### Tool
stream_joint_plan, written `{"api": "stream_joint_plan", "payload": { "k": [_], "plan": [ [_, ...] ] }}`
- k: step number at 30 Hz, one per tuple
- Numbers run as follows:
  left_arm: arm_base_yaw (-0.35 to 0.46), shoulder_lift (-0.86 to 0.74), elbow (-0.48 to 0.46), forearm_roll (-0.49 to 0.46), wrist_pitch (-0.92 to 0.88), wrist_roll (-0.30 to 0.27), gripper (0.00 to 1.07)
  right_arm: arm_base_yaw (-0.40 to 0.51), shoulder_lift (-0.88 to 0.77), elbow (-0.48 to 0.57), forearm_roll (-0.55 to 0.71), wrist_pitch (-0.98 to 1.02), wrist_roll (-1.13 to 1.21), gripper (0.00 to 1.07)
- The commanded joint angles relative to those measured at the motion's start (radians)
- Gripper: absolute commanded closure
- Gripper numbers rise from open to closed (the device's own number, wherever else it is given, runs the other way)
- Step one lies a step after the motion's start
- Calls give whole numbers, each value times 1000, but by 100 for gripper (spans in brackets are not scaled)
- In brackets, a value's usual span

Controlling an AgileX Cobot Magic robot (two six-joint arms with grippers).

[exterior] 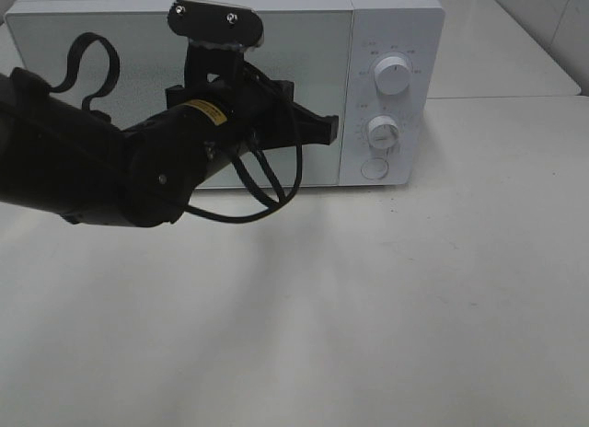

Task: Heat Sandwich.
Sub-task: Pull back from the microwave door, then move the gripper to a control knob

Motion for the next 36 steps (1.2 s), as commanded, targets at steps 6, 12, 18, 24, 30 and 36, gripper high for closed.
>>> {"api": "stream_joint_plan", "payload": {
  "k": [6, 12, 18, 24, 30, 36],
  "plan": [
    [-25, -79, 43, 0, 251, -2, 105, -6, -26, 0, -3, -11, 7, 31],
    [-23, -136, 43, 5, 552, -2, 44, -6, -26, 0, -3, -11, 7, 31],
    [-23, -175, 43, 32, 702, -2, 3, -6, -26, 0, -3, -11, 7, 31],
    [-23, -263, 43, 175, 810, -2, 5, -6, -26, 0, -3, -11, 7, 31],
    [-6, -330, 43, 201, 933, -64, 5, -6, -26, 0, -3, -11, 7, 31],
    [85, -369, 43, 200, 1058, -111, 5, -6, -26, 0, -3, -11, 7, 31]
  ]
}}
